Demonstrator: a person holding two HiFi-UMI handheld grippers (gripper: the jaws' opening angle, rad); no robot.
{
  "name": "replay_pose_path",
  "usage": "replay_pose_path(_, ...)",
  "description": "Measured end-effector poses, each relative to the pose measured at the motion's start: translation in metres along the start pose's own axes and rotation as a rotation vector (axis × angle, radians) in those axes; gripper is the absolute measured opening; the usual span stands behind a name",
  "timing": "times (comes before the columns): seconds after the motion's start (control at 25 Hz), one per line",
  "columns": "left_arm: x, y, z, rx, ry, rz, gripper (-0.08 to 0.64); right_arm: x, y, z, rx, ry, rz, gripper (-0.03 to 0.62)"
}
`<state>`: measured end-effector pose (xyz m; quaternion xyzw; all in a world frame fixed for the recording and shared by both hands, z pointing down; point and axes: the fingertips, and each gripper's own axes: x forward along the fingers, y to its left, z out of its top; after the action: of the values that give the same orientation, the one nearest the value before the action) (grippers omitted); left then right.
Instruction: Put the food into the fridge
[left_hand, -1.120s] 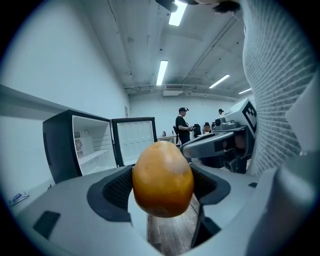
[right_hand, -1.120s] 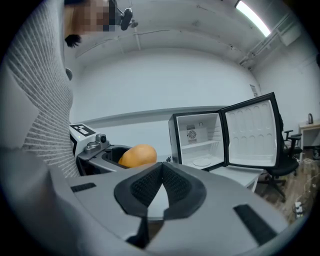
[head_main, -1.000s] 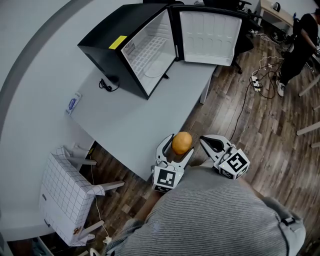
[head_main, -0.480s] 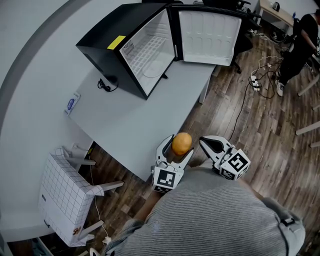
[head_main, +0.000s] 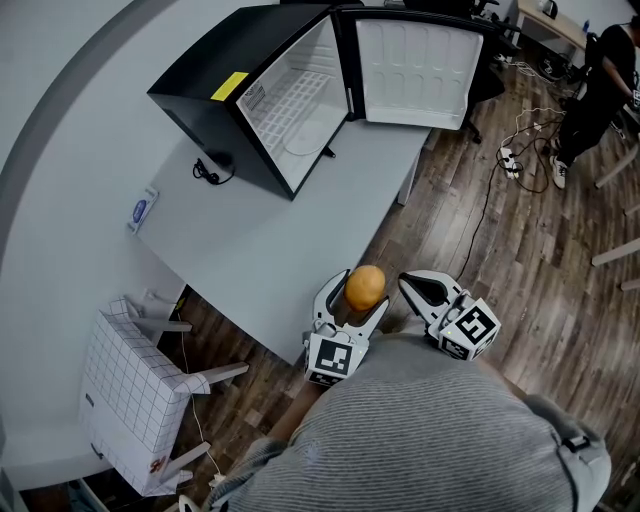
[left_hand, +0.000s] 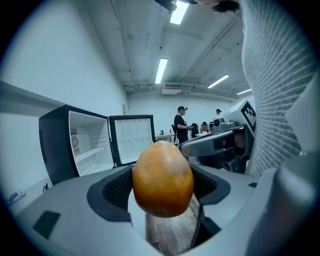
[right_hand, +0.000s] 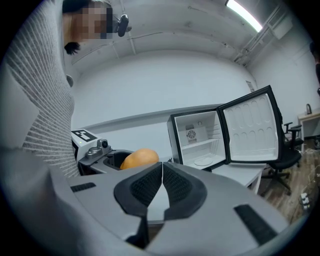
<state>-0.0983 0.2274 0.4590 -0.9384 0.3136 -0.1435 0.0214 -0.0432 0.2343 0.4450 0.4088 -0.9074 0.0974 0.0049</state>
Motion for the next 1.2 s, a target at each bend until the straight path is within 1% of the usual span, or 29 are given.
replay_pose_path(0.12,0.005,0.001,-0.002,-0.007,0.003,-0.008,0.367,0.001,0.001,-0.001,-0.006,0.010,0.017,0.012)
replay_pose_path(0.32,0.017,0.003,-0.002,-0.007,0.007,-0.026,0.367,-0.001,-0.013,-0.003,0.019,0.014,-0.016,0.012)
replay_pose_path(0.44,0.026,0.010,-0.001,-0.009,0.011,-0.017,0.367,0.006,-0.027,-0.001,0.023,0.013,-0.018,0.012)
replay_pose_path(0.64,0.051,0.037,-0.002,-0.032,0.030,0.021,0.367,0.031,-0.059,0.005,0.027,0.017,0.005,0.012)
replay_pose_path(0.88,0.098,0.079,0.009,-0.067,0.035,0.075,0.367,0.074,-0.122,0.027,0.028,0.017,0.023,0.012)
replay_pose_path(1.0,0.122,0.093,0.014,-0.078,0.041,0.102,0.367,0.088,-0.153,0.039,0.024,0.009,0.043,0.012)
replay_pose_path(1.2,0.140,0.127,0.018,-0.080,0.035,0.166,0.367,0.126,-0.179,0.053,0.004,0.000,0.093,0.012)
